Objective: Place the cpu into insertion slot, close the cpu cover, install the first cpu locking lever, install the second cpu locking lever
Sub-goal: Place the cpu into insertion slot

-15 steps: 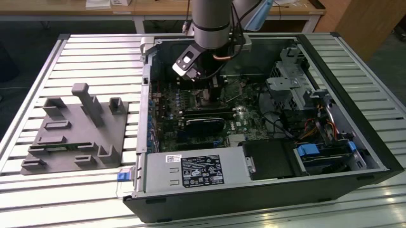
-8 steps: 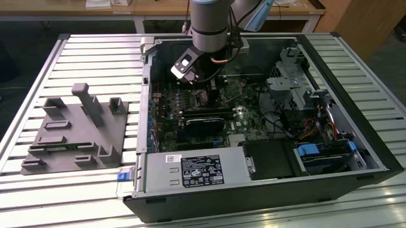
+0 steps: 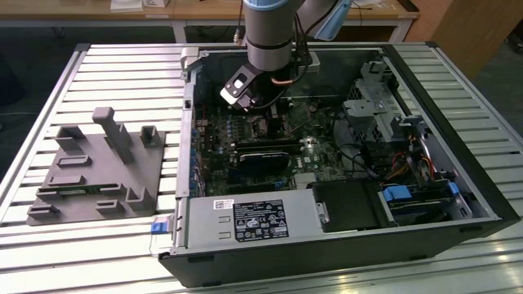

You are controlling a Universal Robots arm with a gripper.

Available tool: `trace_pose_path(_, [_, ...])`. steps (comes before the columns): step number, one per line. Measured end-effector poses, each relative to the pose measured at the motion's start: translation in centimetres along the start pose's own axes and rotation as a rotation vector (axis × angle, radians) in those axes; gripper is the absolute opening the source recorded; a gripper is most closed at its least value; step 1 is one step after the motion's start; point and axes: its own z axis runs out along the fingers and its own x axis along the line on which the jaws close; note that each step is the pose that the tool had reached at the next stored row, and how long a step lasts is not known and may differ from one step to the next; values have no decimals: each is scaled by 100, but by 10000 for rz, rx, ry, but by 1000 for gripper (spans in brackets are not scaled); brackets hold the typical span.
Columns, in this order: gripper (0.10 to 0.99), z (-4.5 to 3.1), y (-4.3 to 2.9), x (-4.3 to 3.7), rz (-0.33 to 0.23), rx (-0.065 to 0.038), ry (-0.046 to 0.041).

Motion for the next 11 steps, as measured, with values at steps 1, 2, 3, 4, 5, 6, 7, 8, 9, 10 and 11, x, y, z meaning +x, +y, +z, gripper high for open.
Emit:
trace_pose_path(1, [537, 3, 0, 5, -1, 1, -1])
trace_pose_path(2, [537, 7, 0, 12, 0, 0, 0])
trace_pose_path(3, [537, 10, 0, 21, 1, -1, 1])
trace_pose_path(4, [537, 13, -1, 30, 2, 0, 0])
trace_pose_path(5, [537, 16, -1, 37, 3, 0, 0])
trace_pose_path(6, [537, 20, -2, 42, 6, -1, 0])
trace_pose_path(7, [537, 25, -2, 46, 8, -1, 1])
trace_pose_path(8, [537, 31, -3, 48, 10, -1, 1])
trace_pose_path(9, [537, 35, -4, 50, 11, 2, -5])
trace_pose_path(10, [537, 39, -5, 50, 13, 3, -7])
trace_pose_path(11, [537, 40, -5, 50, 14, 3, -7])
